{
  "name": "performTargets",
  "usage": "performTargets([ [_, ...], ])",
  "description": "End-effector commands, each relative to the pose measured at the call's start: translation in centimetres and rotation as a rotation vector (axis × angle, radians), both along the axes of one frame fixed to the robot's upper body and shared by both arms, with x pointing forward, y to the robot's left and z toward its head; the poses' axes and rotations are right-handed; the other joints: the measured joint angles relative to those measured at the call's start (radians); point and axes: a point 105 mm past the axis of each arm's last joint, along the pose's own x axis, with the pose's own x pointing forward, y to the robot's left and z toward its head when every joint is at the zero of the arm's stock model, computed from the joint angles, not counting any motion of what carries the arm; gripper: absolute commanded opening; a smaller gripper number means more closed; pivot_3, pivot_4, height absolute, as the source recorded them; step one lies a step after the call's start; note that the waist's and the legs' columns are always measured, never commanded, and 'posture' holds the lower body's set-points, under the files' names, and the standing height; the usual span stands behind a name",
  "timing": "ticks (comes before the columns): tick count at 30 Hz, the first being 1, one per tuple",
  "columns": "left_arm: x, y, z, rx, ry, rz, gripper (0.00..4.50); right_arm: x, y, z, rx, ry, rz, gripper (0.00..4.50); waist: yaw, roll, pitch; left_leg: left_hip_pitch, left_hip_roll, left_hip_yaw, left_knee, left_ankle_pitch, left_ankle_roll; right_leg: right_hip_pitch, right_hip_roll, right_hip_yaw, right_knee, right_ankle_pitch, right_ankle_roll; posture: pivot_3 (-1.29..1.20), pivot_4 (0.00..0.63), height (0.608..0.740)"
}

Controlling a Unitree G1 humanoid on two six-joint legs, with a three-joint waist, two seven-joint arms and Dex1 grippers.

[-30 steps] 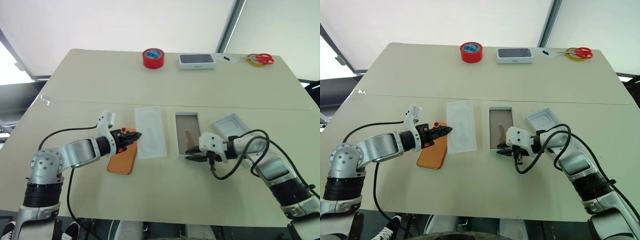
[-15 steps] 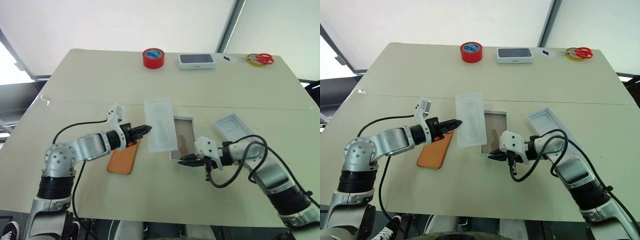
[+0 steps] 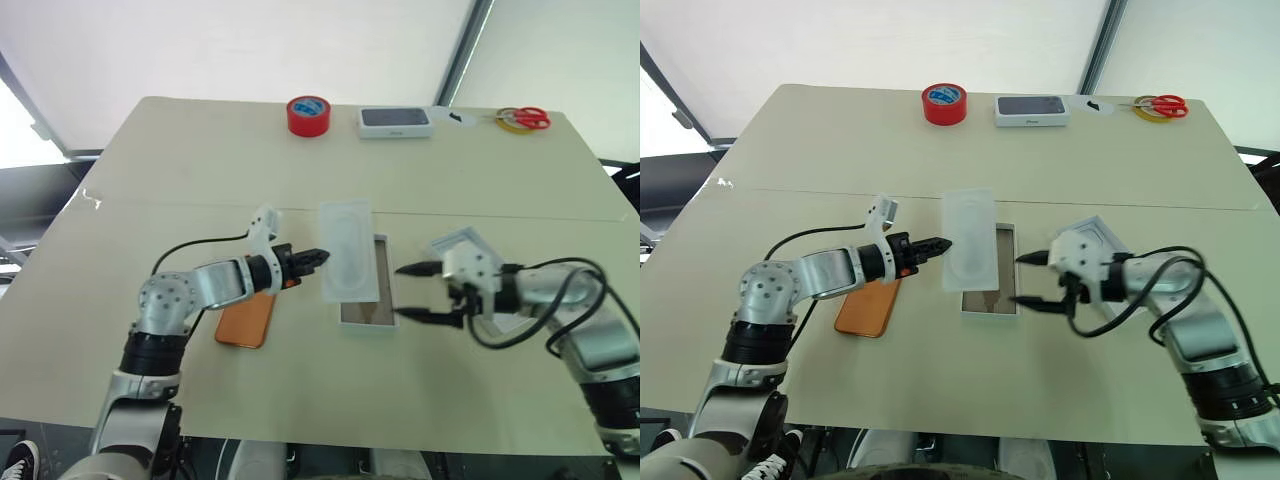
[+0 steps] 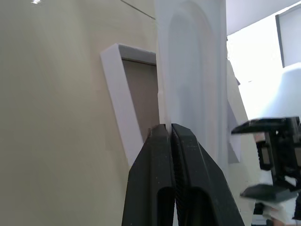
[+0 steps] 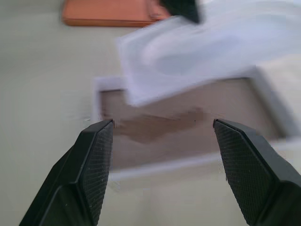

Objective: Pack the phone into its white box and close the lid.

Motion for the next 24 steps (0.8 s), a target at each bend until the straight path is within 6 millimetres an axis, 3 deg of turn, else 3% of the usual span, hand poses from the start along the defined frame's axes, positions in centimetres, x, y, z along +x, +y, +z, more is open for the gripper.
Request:
performTargets([
  [1, 0.1, -1.1, 0.3, -0.015, -0.008, -0.043, 0.0, 0.5, -1.2, 0.6, -0.004, -0.053, -0.035, 3.48, -0.003, 0.0, 0.0, 0.0, 0.0, 0.0, 0.0, 0.0, 0.0, 0.0, 0.0, 0.0, 0.0, 0.0, 0.0, 0.0, 0.15, 0.73],
  [6, -0.3, -2.5, -0.2, -0.018, 0.015, -0.073, 0.0, 0.7, -1.3, 0.2, -0.014, -0.071, -0.047, 3.48, -0.003, 0.0, 0.0, 0.0, 0.002, 0.0, -0.001, 0.001, -0.001, -0.001, 0.002, 0.0, 0.0, 0.0, 0.0, 0.0, 0.15, 0.73],
  [19, -0.6, -2.9, 0.3, -0.032, 0.017, -0.086, 0.0, 1.6, -2.0, 0.4, -0.03, -0.111, -0.08, 3.48, -0.001, 0.0, 0.0, 0.0, 0.002, 0.0, -0.001, 0.001, -0.002, -0.001, 0.002, 0.0, 0.0, 0.0, 0.0, 0.0, 0.15, 0.73],
  [20, -0.6, -2.9, 0.4, -0.039, 0.023, -0.082, 0.61, 1.7, -1.9, 0.4, -0.029, -0.114, -0.08, 3.54, -0.001, 0.0, 0.0, 0.0, 0.002, 0.0, -0.001, 0.001, -0.002, -0.001, 0.002, 0.0, 0.0, 0.0, 0.0, 0.0, 0.15, 0.73],
  [21, -0.6, -2.8, 0.3, -0.031, 0.026, -0.078, 0.86, 1.8, -1.9, 0.4, -0.03, -0.116, -0.078, 3.54, -0.001, 0.0, 0.0, 0.0, 0.002, 0.0, -0.001, 0.001, -0.002, -0.001, 0.002, 0.0, 0.0, 0.0, 0.0, 0.0, 0.15, 0.73],
  [24, -0.4, -2.5, 0.7, -0.001, -0.004, -0.065, 2.37, 1.9, -1.8, 0.4, -0.027, -0.118, -0.074, 3.54, -0.001, 0.0, 0.0, 0.0, 0.002, 0.0, -0.001, 0.001, -0.002, -0.001, 0.002, 0.0, 0.0, 0.0, 0.0, 0.0, 0.15, 0.73],
])
